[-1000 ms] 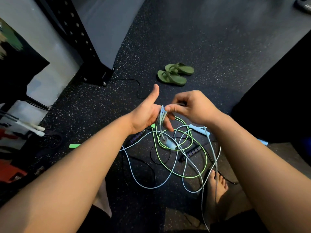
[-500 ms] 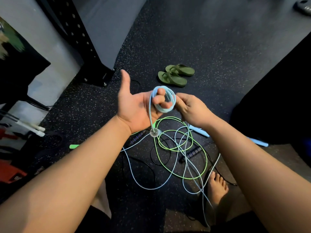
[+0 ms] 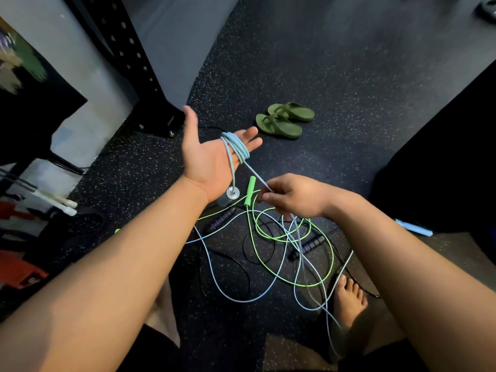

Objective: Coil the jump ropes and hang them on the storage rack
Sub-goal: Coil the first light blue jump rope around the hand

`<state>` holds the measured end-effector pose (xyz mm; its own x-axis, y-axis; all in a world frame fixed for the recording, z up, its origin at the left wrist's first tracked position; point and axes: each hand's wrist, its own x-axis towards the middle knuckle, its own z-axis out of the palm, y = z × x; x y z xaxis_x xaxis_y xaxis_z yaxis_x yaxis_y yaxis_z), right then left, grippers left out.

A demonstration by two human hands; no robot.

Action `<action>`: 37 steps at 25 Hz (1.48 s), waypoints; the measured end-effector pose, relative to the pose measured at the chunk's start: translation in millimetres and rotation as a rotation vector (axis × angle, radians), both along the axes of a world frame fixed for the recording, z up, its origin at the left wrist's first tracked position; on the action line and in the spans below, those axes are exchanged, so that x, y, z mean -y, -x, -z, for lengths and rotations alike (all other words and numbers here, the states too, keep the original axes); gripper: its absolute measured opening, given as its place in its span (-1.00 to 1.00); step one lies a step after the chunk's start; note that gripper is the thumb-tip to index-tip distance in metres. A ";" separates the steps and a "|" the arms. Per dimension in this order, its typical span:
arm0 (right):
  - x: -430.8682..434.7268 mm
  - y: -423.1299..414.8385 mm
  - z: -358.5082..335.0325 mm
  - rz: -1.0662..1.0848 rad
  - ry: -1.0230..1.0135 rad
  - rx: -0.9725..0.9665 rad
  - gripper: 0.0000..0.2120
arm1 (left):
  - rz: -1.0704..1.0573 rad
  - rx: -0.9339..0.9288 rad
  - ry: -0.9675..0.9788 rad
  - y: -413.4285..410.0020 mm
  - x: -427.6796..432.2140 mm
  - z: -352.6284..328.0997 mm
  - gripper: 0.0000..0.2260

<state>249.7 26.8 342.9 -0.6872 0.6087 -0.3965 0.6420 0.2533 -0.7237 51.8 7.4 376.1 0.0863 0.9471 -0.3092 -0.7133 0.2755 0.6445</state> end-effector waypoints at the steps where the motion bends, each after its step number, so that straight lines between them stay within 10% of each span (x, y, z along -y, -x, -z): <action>1: 0.2 -0.1 -4.0 -0.025 -0.107 0.014 -0.84 | 0.011 -0.118 0.018 -3.0 -0.9 2.2 0.03; 6: 0.5 -3.4 -12.6 -0.091 -0.541 -0.025 -0.78 | 0.324 -0.716 0.057 -21.6 1.2 18.2 -0.02; 14: -11.2 -28.4 -20.3 0.163 -0.619 -0.123 -0.71 | 0.841 -0.837 -0.021 -24.5 7.2 14.8 0.19; 25: -14.3 -25.8 -3.2 0.250 -0.423 -0.226 -0.89 | 0.411 0.126 0.058 -15.5 6.7 -5.3 0.10; 37: -0.6 -11.0 8.6 0.034 0.035 0.111 -0.73 | -0.024 0.200 -0.011 -5.7 3.1 -2.3 0.16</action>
<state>260.7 27.4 334.3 -0.6170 0.6156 -0.4902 0.7264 0.2060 -0.6556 57.4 4.3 378.3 0.1223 0.9527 -0.2781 -0.8339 0.2506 0.4918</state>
